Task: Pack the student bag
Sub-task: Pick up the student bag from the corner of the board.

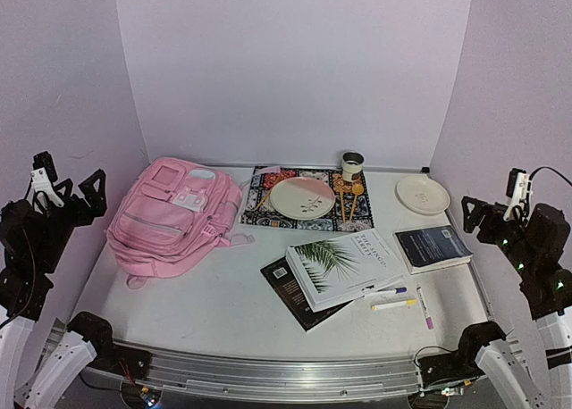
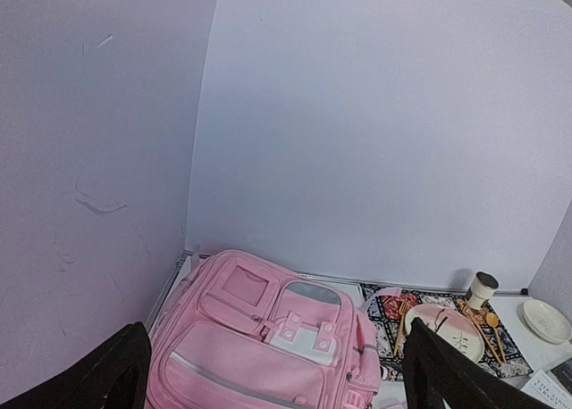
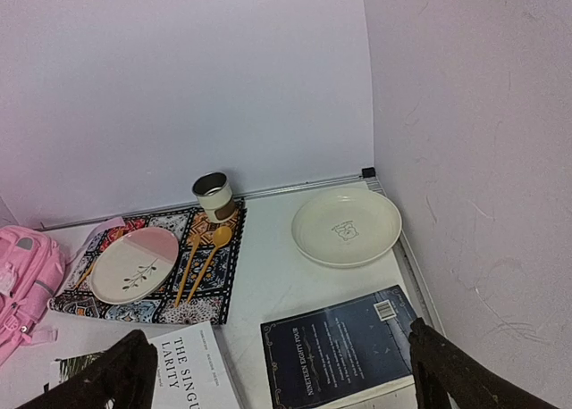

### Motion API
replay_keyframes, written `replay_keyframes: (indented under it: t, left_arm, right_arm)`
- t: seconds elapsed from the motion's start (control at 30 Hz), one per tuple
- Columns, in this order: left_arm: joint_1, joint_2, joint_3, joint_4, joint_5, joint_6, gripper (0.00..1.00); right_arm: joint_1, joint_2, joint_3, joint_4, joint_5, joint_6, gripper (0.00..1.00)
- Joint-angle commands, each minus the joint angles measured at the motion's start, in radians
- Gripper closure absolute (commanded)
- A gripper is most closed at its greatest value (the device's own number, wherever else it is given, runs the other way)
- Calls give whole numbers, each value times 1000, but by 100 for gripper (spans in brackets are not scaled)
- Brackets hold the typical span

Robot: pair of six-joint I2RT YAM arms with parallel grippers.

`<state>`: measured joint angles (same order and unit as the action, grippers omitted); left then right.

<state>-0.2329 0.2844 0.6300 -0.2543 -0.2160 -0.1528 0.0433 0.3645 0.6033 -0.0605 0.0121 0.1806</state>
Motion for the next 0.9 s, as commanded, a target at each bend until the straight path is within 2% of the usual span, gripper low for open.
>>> replay_keyframes:
  t: [0.0,0.2,0.5,0.63,0.87]
  left_arm:
    - [-2,29,28,-4,3,13,0]
    - [-1,140,59,-31,4,-19,1]
    - [-2,439,144,-110,57,-80,1]
    - [2,611,186,-162,28,-138,1]
    - [28,913,238,-227,188,-162,1]
  right_arm:
    - [-4,15,29,36,-39,2,2]
    - [-5,35,31,45,-95,0,2]
    - [-4,101,41,47,-179,-7,2]
    - [-4,121,33,52,-236,17,2]
    - [-4,128,-4,72,-355,38,2]
